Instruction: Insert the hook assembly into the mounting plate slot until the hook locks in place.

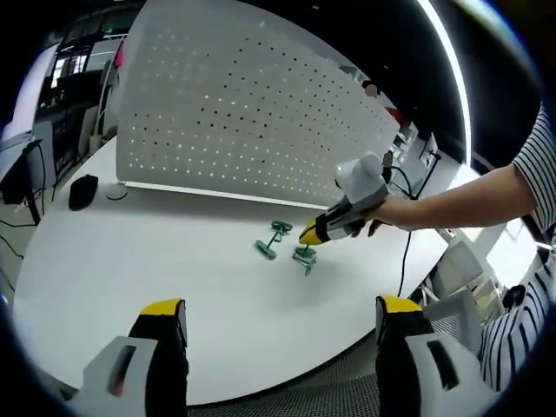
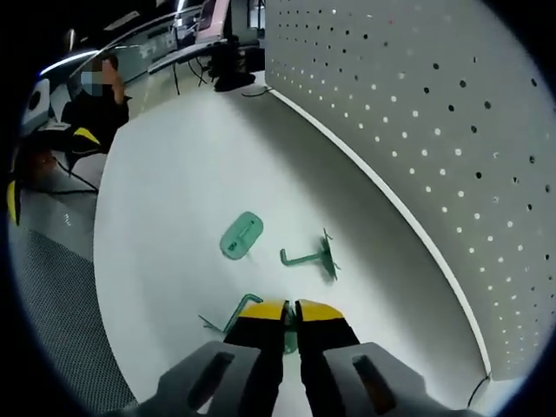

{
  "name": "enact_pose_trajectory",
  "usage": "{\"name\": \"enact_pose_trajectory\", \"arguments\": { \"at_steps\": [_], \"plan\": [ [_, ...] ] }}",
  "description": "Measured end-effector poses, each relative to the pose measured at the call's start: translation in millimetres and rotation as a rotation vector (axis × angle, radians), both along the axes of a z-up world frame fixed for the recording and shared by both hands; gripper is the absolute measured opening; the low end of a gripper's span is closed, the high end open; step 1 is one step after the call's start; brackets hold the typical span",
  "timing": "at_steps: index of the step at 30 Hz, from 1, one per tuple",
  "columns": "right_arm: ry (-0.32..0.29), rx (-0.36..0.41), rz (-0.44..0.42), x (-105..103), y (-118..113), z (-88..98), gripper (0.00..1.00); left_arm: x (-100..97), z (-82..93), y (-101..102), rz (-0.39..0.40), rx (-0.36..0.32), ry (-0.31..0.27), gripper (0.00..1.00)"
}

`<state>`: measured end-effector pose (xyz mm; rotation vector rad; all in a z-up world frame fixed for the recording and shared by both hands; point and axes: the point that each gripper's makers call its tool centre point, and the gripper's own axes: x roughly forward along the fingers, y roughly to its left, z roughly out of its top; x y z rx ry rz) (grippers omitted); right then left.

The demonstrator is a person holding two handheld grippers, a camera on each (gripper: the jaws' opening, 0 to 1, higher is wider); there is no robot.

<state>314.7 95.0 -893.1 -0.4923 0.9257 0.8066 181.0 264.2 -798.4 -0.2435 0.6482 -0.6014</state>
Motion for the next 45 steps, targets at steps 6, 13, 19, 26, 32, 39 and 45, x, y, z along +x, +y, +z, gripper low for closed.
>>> {"name": "enact_pose_trajectory", "arguments": {
  "at_steps": [6,13,19,26,32,39,45],
  "plan": [
    [0.027,0.033,-0.061,-7,-2,1.1,0.00,0.1,0.6,1,0.004,0.002,-0.003,0.92],
    [0.001,0.116,-0.173,-1,-3,20.3,0.00,1.1,1.9,2,0.007,0.009,-0.013,0.92],
    [-0.038,0.237,-0.318,8,-3,50.8,0.00,0.5,1.7,2,0.006,0.008,-0.011,0.91],
    [-0.071,0.355,-0.392,5,7,78.2,0.00,1.7,1.1,4,0.015,0.027,-0.015,0.90],
    [-0.087,0.440,-0.421,-11,26,96.5,0.00,2.2,2.4,6,0.028,0.000,-0.007,0.88],
    [-0.059,0.510,-0.464,-38,47,101.5,0.00,1.5,4.5,4,0.025,-0.010,-0.015,0.88],
    [-0.052,0.588,-0.489,-60,68,107.5,0.00,0.7,3.8,4,0.020,-0.005,-0.016,0.87]
  ]
}}
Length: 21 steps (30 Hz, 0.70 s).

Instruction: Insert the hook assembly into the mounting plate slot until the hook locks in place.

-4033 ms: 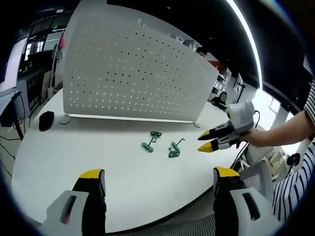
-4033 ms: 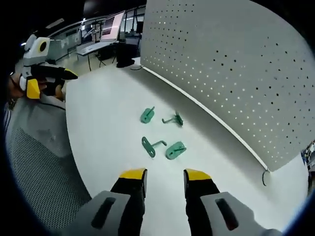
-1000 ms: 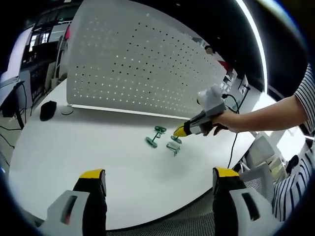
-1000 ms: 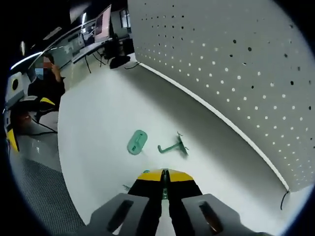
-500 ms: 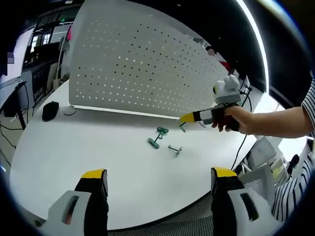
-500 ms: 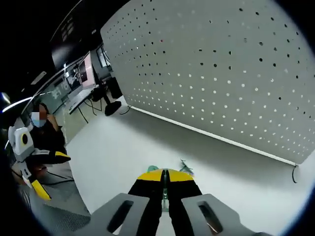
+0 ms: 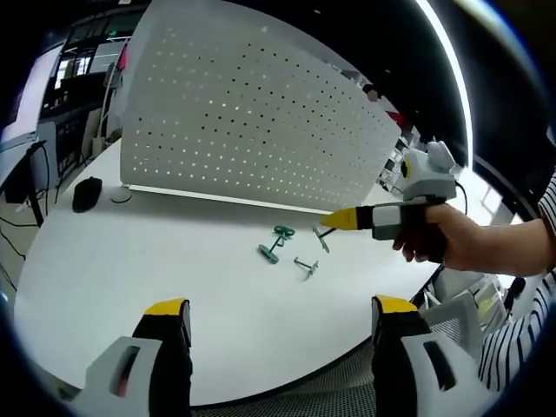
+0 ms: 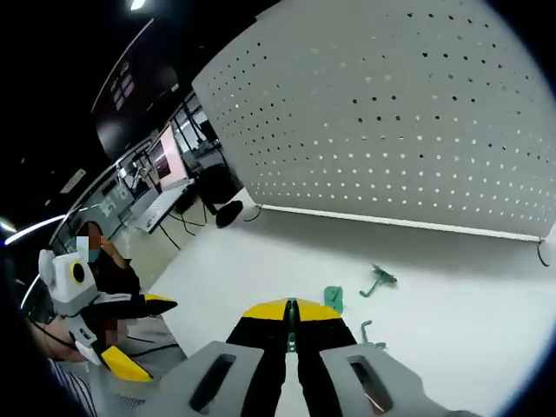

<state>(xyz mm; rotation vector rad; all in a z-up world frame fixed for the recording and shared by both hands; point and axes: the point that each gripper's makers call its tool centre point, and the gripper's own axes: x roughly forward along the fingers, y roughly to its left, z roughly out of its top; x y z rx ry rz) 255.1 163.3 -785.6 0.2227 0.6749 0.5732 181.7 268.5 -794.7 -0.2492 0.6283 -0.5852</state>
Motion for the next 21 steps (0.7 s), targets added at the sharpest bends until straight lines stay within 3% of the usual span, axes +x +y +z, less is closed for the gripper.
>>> {"name": "enact_pose_trajectory", "arguments": {
  "at_steps": [12,16,21],
  "plan": [
    [-0.050,0.135,0.044,-39,52,20.3,0.00,-2.5,1.9,-4,-0.019,-0.019,0.001,0.78],
    [-0.064,0.192,0.053,-47,64,27.5,0.00,-2.6,5.5,-6,-0.023,-0.050,-0.003,0.73],
    [-0.078,0.204,0.061,-50,72,31.0,0.00,-2.4,7.9,-10,-0.013,-0.109,0.027,0.66]
  ]
}}
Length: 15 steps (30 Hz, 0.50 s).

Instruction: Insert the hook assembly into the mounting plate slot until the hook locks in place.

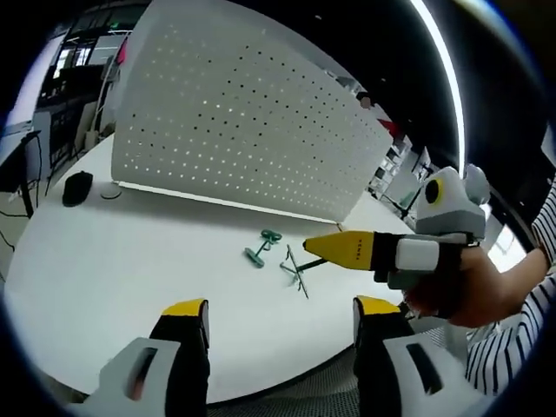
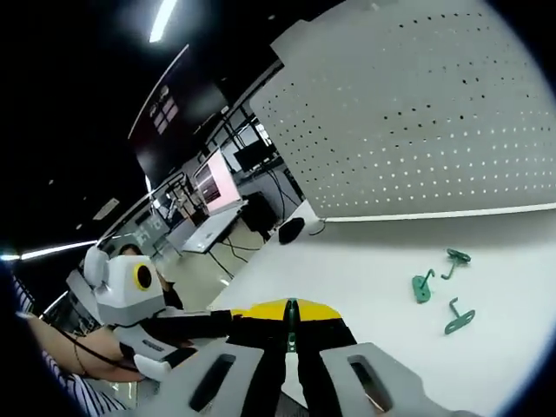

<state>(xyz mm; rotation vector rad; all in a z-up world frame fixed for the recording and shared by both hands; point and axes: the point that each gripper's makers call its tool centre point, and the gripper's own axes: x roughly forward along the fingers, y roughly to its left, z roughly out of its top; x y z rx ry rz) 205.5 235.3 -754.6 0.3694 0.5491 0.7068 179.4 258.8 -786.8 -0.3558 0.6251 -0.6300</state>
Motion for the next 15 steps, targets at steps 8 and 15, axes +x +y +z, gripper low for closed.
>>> {"name": "enact_pose_trajectory", "arguments": {
  "at_steps": [8,15],
  "plan": [
    [-0.008,0.049,0.025,-4,14,7.6,0.00,-0.7,0.2,0,0.014,-0.032,0.023,0.56],
    [-0.029,0.055,0.067,-13,29,8.3,0.00,-2.1,0.9,-1,0.018,-0.048,0.035,0.47]
  ]
}}
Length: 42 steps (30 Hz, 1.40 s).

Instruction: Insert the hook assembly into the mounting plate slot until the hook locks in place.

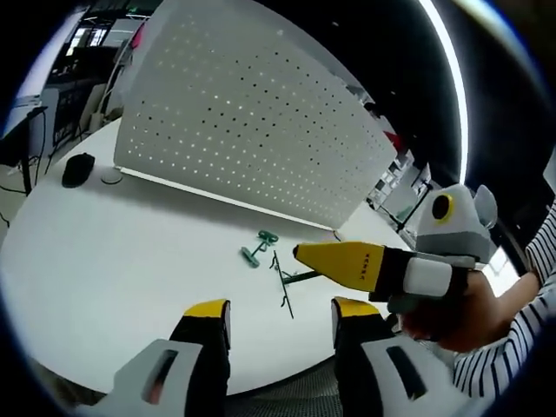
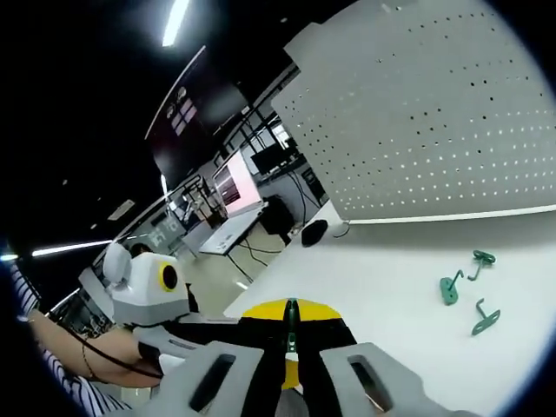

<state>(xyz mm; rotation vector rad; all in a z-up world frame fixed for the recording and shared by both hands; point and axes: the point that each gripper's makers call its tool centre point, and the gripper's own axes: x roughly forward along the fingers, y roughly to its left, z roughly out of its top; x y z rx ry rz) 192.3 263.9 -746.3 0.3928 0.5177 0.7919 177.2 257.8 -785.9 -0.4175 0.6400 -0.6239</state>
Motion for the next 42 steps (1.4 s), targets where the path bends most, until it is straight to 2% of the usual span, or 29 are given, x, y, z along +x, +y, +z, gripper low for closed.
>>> {"name": "enact_pose_trajectory", "arguments": {
  "at_steps": [12,19,23,26,33,37,42],
  "plan": [
    [-0.031,-0.010,0.025,-6,2,0.8,0.00,-2.3,3.0,-4,-0.023,-0.020,-0.004,0.26],
    [-0.039,-0.007,0.024,-7,4,1.2,0.00,-2.9,5.6,-6,-0.033,-0.042,-0.001,0.18],
    [-0.043,-0.006,0.028,-8,5,2.1,0.00,-2.0,5.7,-5,-0.028,-0.039,-0.004,0.17],
    [-0.052,-0.005,0.022,-8,4,2.5,0.00,-2.7,7.0,-7,-0.037,-0.054,0.000,0.13],
    [-0.054,0.007,0.018,-11,2,3.0,0.00,-2.0,2.8,-5,-0.033,-0.037,0.016,0.05],
    [-0.061,0.004,0.013,-12,0,3.9,0.00,-2.5,3.7,-7,-0.038,-0.044,0.017,0.05],
    [-0.049,-0.006,0.010,-12,-1,1.9,0.00,-3.8,2.1,-9,-0.055,-0.009,-0.001,0.03]
  ]
}}
